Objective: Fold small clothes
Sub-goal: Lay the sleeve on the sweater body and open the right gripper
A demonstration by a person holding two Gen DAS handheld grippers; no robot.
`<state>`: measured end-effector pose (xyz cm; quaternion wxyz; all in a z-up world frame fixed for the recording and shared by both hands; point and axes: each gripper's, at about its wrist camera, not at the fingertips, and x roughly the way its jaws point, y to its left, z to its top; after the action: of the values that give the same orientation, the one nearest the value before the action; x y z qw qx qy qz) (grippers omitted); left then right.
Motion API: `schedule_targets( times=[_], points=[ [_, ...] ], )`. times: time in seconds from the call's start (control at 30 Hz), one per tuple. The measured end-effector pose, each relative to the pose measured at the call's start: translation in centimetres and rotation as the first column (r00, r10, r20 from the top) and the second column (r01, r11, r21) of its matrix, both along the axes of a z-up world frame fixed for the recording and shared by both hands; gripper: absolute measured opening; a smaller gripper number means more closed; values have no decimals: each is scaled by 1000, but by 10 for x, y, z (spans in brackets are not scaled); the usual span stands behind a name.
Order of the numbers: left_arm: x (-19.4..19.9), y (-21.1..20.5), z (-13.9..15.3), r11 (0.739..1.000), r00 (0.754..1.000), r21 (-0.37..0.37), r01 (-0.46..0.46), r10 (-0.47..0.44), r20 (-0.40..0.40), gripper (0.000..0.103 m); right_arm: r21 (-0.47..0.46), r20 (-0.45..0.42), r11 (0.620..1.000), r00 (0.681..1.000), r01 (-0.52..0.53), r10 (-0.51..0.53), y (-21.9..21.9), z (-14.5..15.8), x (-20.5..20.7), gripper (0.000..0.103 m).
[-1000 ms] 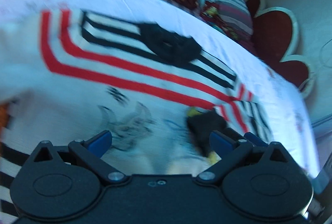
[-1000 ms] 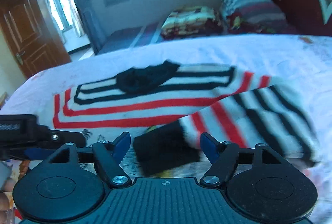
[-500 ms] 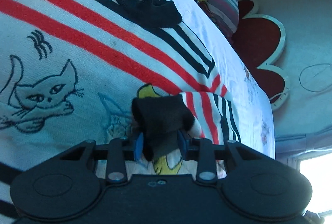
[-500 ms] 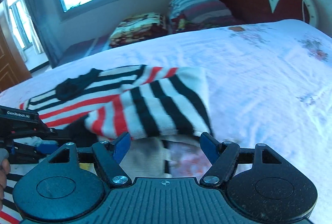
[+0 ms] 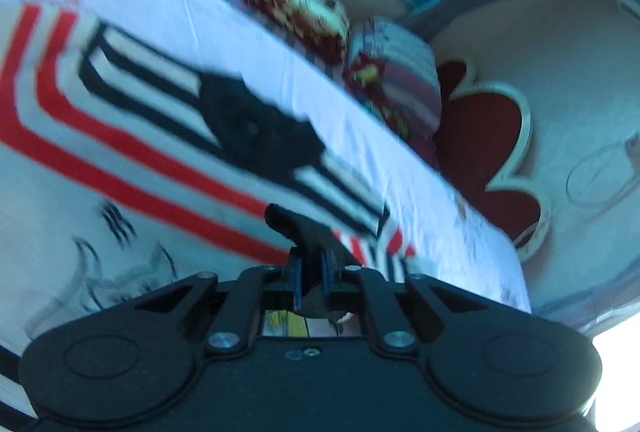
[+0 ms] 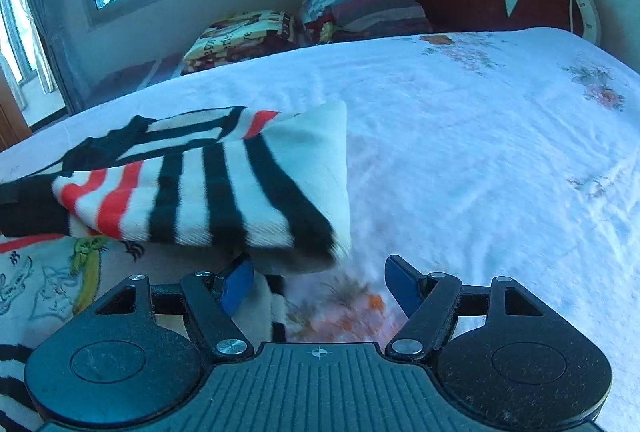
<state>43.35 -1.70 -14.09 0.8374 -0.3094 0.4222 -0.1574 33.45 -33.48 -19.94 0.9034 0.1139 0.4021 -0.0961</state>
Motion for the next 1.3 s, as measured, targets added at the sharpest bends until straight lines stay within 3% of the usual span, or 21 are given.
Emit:
schedule_targets(
  times=[0.03,0.07,0.1,0.13,0.17,0.27,0.33,0.43,0.53,0.63,0.7,0.77,0.9,0.93,0.97,1.0,1.03,1.07,1.17,1.3],
  points=[
    [0,8,4,1000,1000,3,-20,20,15,7,9,8,1000,1000,-9,8,3,1,3,73],
    [-1,17,8,999,999,9,-41,41,29,7,15,17,1000,1000,-20,20,7,3,6,66],
    [-2,26,12,998,997,18,-65,64,40,7,13,27,999,999,-32,32,11,5,8,55],
    [-2,35,14,996,996,27,-82,81,46,7,12,27,999,998,-50,50,17,5,11,31],
    [-2,44,15,995,994,33,-97,96,44,7,19,18,998,998,-63,63,20,4,14,23],
    [-3,65,11,990,991,51,-134,132,31,7,9,9,998,998,-69,69,28,2,18,22],
    [-6,73,5,986,990,81,-144,142,22,7,2,15,998,998,-63,63,27,3,16,13],
    [-8,75,-13,983,988,115,-146,150,-24,5,-7,-8,999,999,-40,40,17,-1,13,13],
    [-9,78,-29,978,984,136,-157,167,-64,5,57,-38,998,999,-23,25,4,-11,8,13],
    [-10,86,-28,972,981,153,-179,189,-54,2,70,-61,996,996,-60,64,5,-3,5,13],
    [-7,89,-25,961,979,201,-188,199,-38,2,86,-81,994,994,-66,73,2,-5,2,13],
    [-7,93,-26,957,975,223,-188,208,-72,2,87,-92,994,993,-66,74,2,-5,-1,13],
    [-26,100,-13,948,976,244,-204,216,-24,19,138,-44,990,998,-38,44,-6,14,-17,14],
    [-28,99,-8,950,979,242,-196,203,-7,19,142,-30,989,999,-31,35,-8,18,-18,15],
    [-29,94,-3,952,983,247,-181,185,7,24,150,-13,988,1000,-24,26,-10,23,-15,25],
    [-30,89,0,956,986,245,-162,163,18,36,156,-4,988,1000,-22,23,-12,25,-10,38],
    [-27,83,3,959,989,243,-148,147,21,44,158,4,987,1000,-19,19,-13,26,-4,69],
    [-25,76,3,960,990,243,-141,140,25,57,151,21,988,1000,-10,7,-13,29,4,79],
    [-17,53,1,964,993,243,-113,104,49,61,146,36,989,999,-32,27,-11,28,30,79],
    [0,26,-16,967,999,251,-39,35,22,54,170,27,985,999,-40,36,-12,17,69,79]
  ],
)
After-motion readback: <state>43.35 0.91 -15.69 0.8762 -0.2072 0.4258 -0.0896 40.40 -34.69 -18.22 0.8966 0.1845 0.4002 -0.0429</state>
